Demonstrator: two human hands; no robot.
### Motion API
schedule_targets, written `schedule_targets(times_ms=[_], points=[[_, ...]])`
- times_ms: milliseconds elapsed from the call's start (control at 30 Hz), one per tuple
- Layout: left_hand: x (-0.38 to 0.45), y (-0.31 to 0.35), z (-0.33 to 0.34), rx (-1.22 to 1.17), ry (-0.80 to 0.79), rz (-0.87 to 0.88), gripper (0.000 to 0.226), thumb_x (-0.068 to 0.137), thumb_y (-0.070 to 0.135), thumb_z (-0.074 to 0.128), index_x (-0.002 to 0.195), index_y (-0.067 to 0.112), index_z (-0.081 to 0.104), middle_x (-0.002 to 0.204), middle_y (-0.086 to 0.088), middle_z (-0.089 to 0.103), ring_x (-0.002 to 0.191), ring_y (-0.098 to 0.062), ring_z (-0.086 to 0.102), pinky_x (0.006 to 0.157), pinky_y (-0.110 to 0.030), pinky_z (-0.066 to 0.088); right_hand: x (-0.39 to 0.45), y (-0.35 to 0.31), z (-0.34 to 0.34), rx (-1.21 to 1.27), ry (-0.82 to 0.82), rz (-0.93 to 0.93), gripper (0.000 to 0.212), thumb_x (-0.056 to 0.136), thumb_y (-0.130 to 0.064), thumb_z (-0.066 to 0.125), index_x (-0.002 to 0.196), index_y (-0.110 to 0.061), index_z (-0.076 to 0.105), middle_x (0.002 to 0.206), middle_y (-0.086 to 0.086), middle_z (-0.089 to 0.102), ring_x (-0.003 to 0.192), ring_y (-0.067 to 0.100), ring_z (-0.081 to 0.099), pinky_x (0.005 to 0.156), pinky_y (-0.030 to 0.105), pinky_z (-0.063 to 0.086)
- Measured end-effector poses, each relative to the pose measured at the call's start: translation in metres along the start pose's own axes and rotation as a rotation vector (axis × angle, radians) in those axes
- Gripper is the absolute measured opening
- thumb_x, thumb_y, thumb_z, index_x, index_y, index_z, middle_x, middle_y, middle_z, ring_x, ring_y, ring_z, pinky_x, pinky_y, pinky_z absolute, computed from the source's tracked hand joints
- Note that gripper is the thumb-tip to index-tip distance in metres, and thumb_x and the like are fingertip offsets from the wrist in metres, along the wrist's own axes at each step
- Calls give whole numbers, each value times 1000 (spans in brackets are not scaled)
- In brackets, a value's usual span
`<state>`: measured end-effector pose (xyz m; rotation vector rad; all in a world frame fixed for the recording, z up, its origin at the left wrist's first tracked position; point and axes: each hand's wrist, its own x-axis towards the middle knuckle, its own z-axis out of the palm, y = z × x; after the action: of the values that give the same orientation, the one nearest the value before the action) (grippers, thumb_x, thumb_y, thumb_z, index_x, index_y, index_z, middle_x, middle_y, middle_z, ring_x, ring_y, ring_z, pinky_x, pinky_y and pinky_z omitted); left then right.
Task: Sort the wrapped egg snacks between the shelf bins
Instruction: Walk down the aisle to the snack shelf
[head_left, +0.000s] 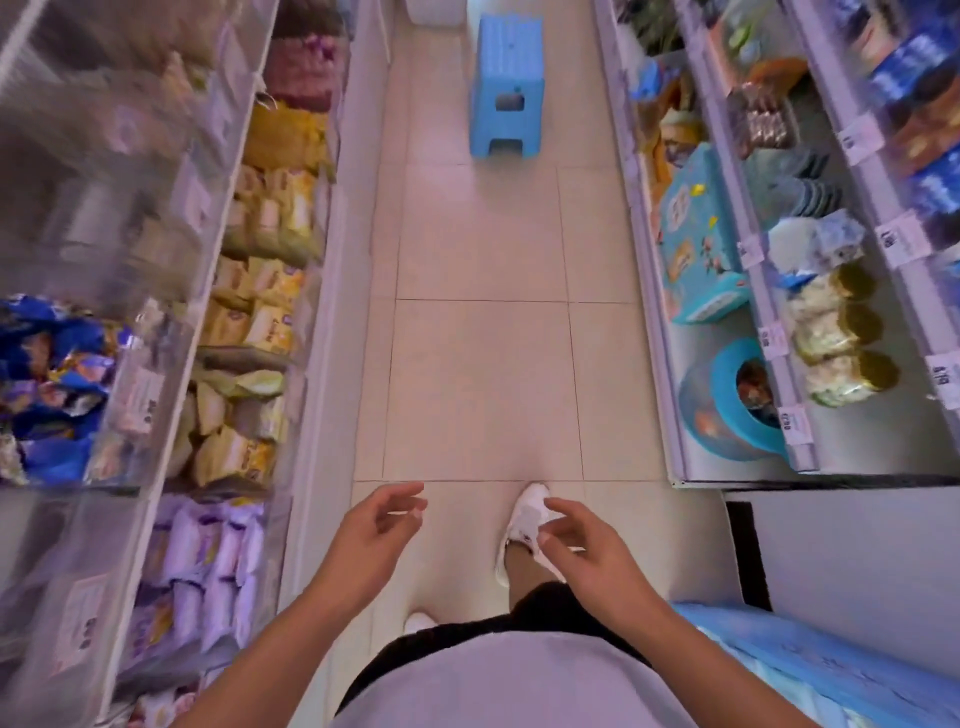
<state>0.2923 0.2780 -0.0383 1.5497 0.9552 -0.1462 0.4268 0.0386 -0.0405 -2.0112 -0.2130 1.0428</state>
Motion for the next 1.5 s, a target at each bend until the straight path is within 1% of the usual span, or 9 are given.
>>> schedule_targets(times_ms=[167,267,367,500,600,767,967,1300,1500], points=[[65,83,12,20,26,-10,24,95,16,63,114,31,66,106,11,73,98,-1,67,76,-8,46,90,-53,-58,-38,-42,-33,35,90,-31,64,123,-41,58,99,-16,69,97,-3,64,79,12,48],[105,130,14,13,39,3,25,96,17,62,117,30,65,109,12,72,100,-2,66,85,-16,49,145,-90,-93,-69,-43,-58,35,90,-29,66,123,-38,59,100,-13,69,96,-3,64,84,16,49],[145,165,7,-46,74,3,25,96,15,63,116,29,66,108,10,73,100,-6,67,86,-19,50,190,-126,-116,-87,-20,-56,35,89,-28,67,121,-39,60,101,-11,69,96,-4,64,78,10,48],[221,205,-12,-64,64,8,27,94,11,64,115,27,66,107,9,73,97,-3,67,74,-7,46,261,-175,-128,-102,-12,-70,35,90,-25,67,123,-36,60,103,-9,69,96,-1,64,83,16,49],[281,241,-38,-40,17,11,28,95,10,62,119,25,64,111,8,71,102,-5,65,79,-9,45,311,-214,-126,-107,18,-35,35,92,-23,66,126,-30,59,106,-9,68,99,2,64,87,19,50],[376,302,-89,-11,-43,42,30,94,6,62,117,25,65,110,5,71,101,-11,66,79,-11,48,390,-291,-120,-131,-12,-34,36,91,-35,63,127,-40,56,108,-16,67,99,-6,61,83,13,48],[483,374,-110,34,-60,24,28,93,7,64,116,24,66,108,3,72,99,-12,66,80,-16,51,482,-358,-147,-86,-13,2,37,90,-27,62,123,-43,57,107,-16,67,94,-2,66,78,12,50],[645,500,-102,-50,132,-26,30,93,10,64,115,30,66,106,9,73,99,-4,67,80,-14,48,675,-451,-250,-174,-109,-35,36,92,-26,63,126,-35,57,105,-14,66,94,-8,61,79,9,47],[738,564,-122,-78,148,-24,30,93,6,63,115,26,66,106,7,73,98,-7,67,80,-15,50,775,-517,-282,-213,-133,-30,37,91,-29,64,128,-33,58,106,-15,67,96,-10,61,80,9,46]])
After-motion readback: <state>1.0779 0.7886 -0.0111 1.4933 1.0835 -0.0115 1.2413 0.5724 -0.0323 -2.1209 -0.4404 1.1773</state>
